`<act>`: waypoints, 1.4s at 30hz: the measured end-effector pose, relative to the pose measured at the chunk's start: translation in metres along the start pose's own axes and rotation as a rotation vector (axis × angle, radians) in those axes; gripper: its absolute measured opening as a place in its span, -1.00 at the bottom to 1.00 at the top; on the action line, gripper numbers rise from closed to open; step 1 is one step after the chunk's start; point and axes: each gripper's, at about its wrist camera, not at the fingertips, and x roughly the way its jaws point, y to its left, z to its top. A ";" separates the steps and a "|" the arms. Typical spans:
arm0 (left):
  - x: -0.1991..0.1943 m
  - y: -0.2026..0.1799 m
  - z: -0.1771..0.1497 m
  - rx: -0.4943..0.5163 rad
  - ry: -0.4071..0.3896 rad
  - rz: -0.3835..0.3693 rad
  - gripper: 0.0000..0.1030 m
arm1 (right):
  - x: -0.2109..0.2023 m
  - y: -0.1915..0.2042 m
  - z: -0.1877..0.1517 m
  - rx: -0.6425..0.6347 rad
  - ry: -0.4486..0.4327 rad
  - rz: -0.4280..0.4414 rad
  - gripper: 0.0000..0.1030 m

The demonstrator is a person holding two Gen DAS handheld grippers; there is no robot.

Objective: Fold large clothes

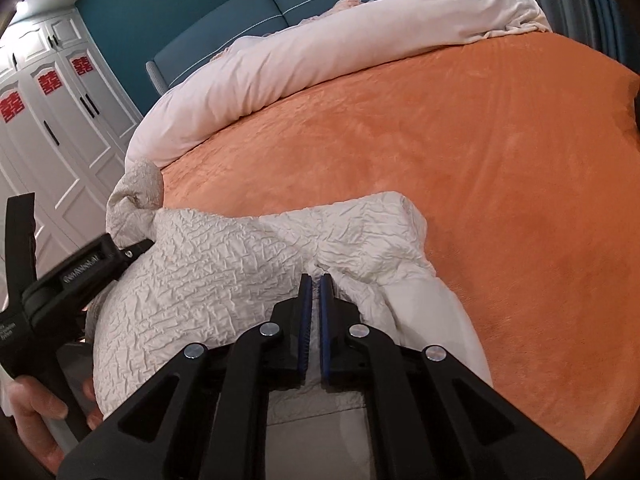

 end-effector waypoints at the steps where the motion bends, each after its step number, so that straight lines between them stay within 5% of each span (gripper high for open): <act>1: -0.001 -0.002 0.002 0.011 -0.001 0.017 0.90 | 0.001 0.004 0.002 0.003 0.004 -0.001 -1.00; 5: -0.024 0.007 0.008 0.006 0.028 -0.034 0.90 | -0.027 0.007 0.013 0.010 0.024 -0.008 -0.91; 7: -0.052 0.021 0.006 0.003 0.030 -0.086 0.88 | -0.063 0.013 0.013 -0.002 0.004 -0.022 -0.48; 8: -0.071 0.030 0.002 0.008 0.023 -0.116 0.89 | -0.096 0.013 0.004 -0.024 -0.026 -0.032 0.16; 9: -0.094 0.044 -0.006 0.013 0.016 -0.159 0.89 | -0.119 0.011 -0.006 -0.040 -0.046 -0.030 0.50; 10: -0.110 0.057 -0.015 0.010 0.019 -0.189 0.89 | -0.132 0.007 -0.016 -0.046 -0.045 -0.022 0.55; 16: -0.123 0.133 -0.113 -0.162 0.264 -0.322 0.90 | -0.139 -0.036 -0.108 0.144 0.222 0.039 0.55; 19: -0.114 0.147 -0.138 -0.361 0.325 -0.463 0.90 | -0.127 -0.027 -0.125 0.219 0.240 0.111 0.16; 21: -0.115 0.143 -0.139 -0.379 0.332 -0.514 0.34 | -0.127 -0.015 -0.127 0.245 0.245 0.132 -0.45; 24: -0.147 0.135 -0.130 -0.253 0.258 -0.468 0.05 | -0.145 0.002 -0.129 0.243 0.240 0.164 -0.67; 28: -0.202 0.162 -0.129 -0.151 0.213 -0.442 -0.11 | -0.179 0.038 -0.163 0.171 0.276 0.226 -0.68; 31: -0.242 0.188 -0.162 -0.075 0.233 -0.378 -0.11 | -0.204 0.053 -0.213 0.145 0.341 0.251 -0.64; 35: -0.268 0.224 -0.225 -0.127 0.282 -0.315 0.03 | -0.230 0.057 -0.251 0.102 0.387 0.140 -0.18; 39: -0.313 0.216 -0.239 -0.010 0.163 -0.211 0.06 | -0.271 0.063 -0.232 0.053 0.264 0.065 -0.09; 42: -0.339 0.202 -0.217 0.094 0.034 -0.144 0.32 | -0.293 0.077 -0.202 -0.014 0.141 0.020 0.11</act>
